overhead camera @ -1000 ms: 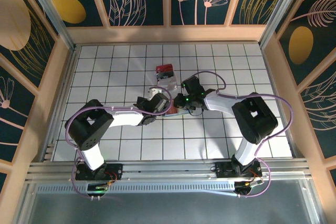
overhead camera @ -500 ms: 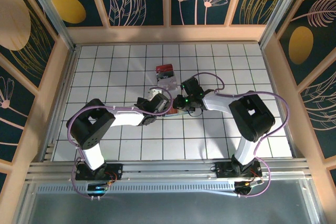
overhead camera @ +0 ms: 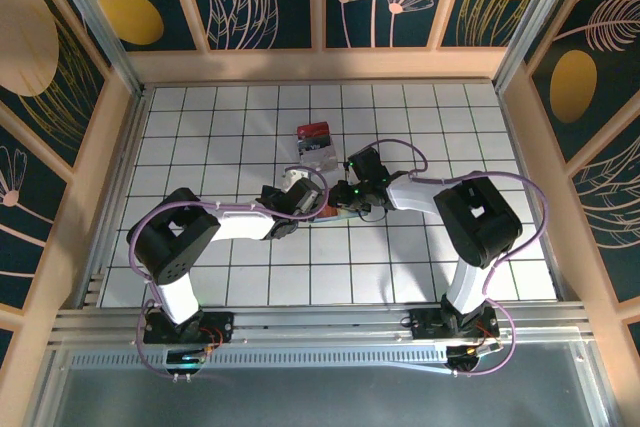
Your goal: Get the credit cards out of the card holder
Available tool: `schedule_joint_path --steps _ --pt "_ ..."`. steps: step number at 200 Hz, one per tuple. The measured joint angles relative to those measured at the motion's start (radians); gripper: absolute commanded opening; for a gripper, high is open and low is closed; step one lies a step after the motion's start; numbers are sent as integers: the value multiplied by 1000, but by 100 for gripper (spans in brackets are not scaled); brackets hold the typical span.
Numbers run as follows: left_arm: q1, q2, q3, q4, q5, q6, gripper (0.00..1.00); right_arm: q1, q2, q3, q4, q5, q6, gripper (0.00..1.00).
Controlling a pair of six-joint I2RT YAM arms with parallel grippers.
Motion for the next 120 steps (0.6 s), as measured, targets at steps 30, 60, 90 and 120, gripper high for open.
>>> schedule_joint_path --steps 30,60,90,120 --pt "0 2 0 4 1 0 99 1 1 0 3 -1 3 26" --pt "2 3 0 4 -2 0 99 -5 8 -16 48 -35 21 22" --pt "3 3 0 4 -5 0 99 -23 8 -45 105 -83 34 21" --pt "3 4 0 4 -5 0 99 -48 4 -85 175 -150 56 20"
